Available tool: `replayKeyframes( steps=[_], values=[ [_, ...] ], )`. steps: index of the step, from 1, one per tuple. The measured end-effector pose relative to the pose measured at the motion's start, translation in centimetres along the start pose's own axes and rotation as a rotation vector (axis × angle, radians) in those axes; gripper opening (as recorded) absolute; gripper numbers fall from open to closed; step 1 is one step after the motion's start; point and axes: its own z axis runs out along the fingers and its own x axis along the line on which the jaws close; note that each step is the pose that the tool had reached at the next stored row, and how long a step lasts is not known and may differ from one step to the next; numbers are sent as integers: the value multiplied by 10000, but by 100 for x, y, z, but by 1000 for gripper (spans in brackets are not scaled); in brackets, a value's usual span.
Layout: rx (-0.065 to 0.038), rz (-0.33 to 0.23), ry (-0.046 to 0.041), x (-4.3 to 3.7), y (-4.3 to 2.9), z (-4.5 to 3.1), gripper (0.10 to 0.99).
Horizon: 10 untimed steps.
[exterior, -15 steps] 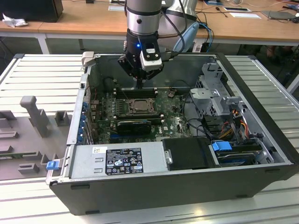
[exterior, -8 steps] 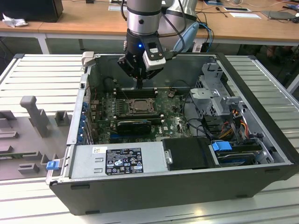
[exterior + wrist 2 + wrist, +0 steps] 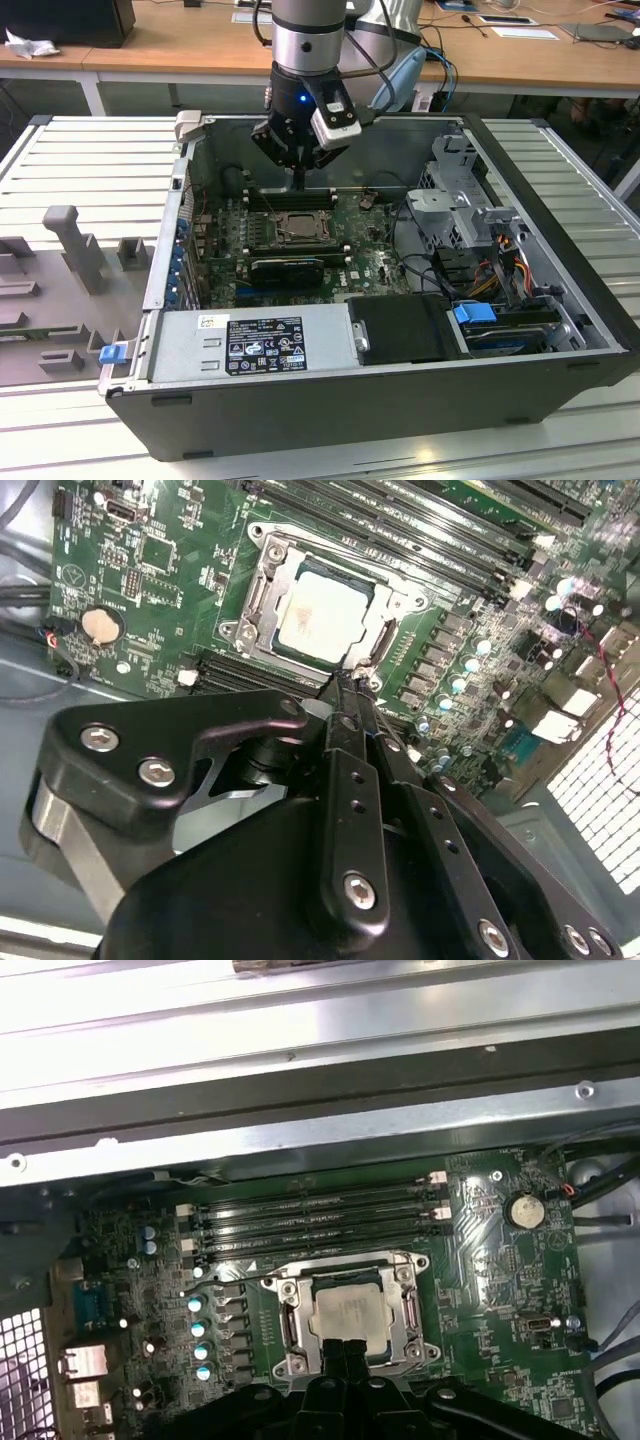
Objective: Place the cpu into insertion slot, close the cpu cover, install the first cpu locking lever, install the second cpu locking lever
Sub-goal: 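Install the first cpu locking lever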
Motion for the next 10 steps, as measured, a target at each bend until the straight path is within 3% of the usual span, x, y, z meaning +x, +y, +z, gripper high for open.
replayKeyframes(
  steps=[10],
  values=[
    [14, -1442, 31, 7, -1, 0, 106]
  ],
)
